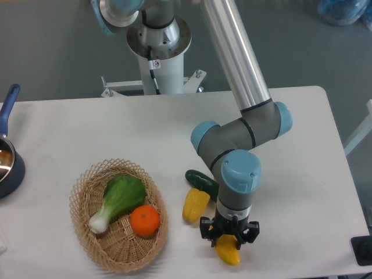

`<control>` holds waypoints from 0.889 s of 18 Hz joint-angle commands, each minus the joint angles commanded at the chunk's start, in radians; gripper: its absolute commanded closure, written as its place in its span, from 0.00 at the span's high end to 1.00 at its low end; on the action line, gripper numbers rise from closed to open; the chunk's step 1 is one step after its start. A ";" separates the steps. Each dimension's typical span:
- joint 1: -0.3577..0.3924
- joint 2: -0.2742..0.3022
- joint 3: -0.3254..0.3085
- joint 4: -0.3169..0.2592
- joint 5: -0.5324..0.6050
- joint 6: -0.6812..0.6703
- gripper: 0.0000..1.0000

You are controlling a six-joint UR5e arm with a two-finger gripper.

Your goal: Place the mango on the table

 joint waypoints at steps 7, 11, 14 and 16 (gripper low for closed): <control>0.000 -0.003 0.017 0.000 0.002 0.006 1.00; 0.000 0.011 0.043 0.003 0.008 0.005 1.00; 0.000 0.040 0.130 0.003 0.029 0.006 1.00; 0.002 0.069 0.173 0.003 0.047 0.009 1.00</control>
